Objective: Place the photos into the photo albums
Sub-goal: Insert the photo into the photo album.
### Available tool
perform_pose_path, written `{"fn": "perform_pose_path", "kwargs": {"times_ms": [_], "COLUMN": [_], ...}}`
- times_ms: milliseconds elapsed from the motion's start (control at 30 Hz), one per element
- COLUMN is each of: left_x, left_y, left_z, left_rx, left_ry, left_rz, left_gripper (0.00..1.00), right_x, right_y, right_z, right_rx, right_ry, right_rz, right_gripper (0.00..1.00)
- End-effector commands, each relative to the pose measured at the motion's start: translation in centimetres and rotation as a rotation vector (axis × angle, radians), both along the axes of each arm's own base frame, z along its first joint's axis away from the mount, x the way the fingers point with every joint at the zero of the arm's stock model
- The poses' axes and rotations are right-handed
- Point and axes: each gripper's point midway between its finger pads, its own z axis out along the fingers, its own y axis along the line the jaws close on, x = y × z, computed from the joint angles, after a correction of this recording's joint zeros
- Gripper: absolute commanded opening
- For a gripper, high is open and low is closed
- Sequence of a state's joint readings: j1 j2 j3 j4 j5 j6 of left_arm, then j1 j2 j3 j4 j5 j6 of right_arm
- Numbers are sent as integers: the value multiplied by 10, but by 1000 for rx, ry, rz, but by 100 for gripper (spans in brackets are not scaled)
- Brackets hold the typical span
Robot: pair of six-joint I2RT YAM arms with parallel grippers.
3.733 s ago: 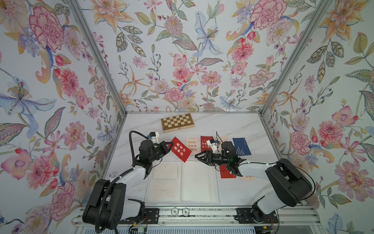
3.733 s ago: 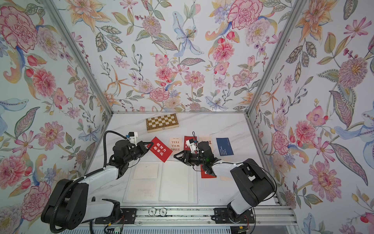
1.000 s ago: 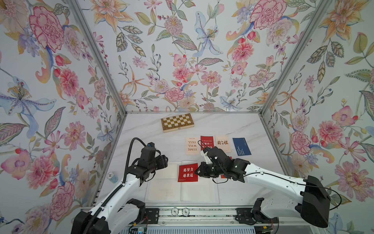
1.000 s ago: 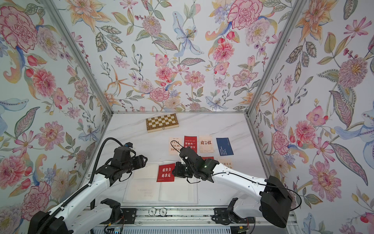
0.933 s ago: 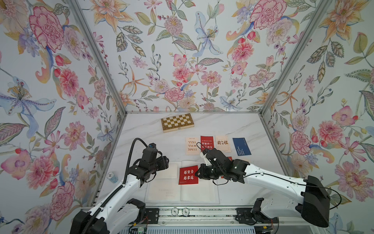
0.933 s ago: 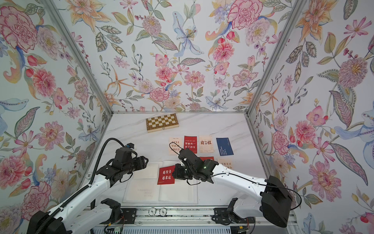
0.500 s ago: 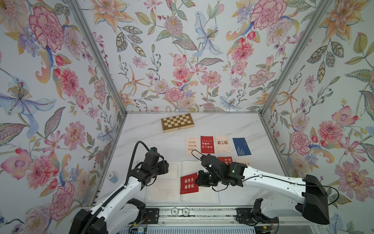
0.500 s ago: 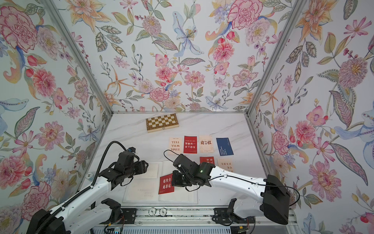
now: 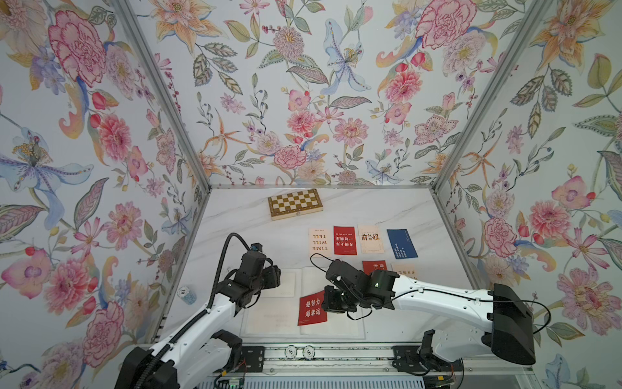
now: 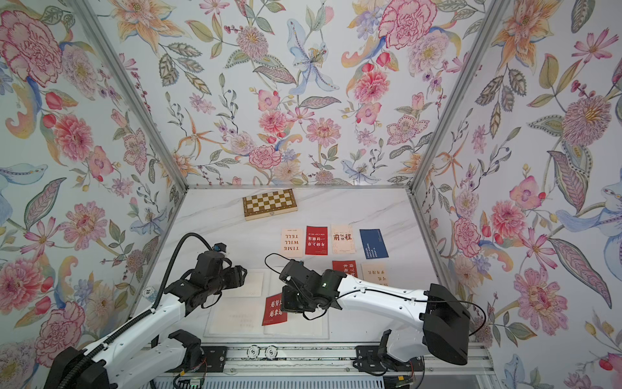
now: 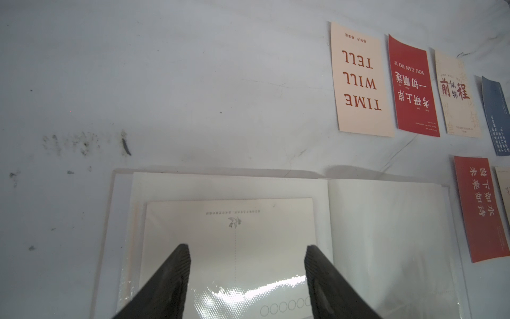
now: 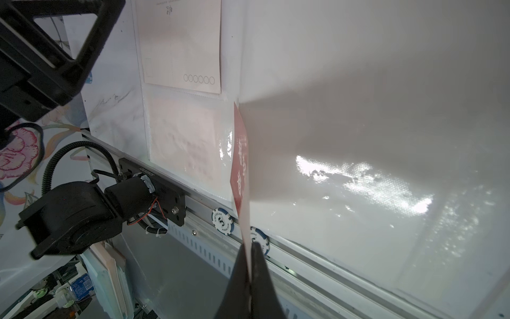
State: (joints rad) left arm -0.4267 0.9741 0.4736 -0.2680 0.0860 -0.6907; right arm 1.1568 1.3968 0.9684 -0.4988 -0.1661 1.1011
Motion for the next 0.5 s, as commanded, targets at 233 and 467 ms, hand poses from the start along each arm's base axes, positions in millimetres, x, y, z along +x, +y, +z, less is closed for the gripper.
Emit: {"fn": "perform_pose_path", "kwargs": {"times_ms": [233,467], "left_x": [-4,-4], "left_y": [2,1], "left_z": [-11,-20], "left_rx": [45,52], "left_ry": [1,25], "left_rz": [-30,-35], "left_gripper": [65,66], "right_x": [0,-4], "right_y": [3,0], "right_z": [0,-5], "right_rx": [-39,-50], "right_ry": [6,21], "right_rz": [-9,8], "right_gripper": [0,0]}}
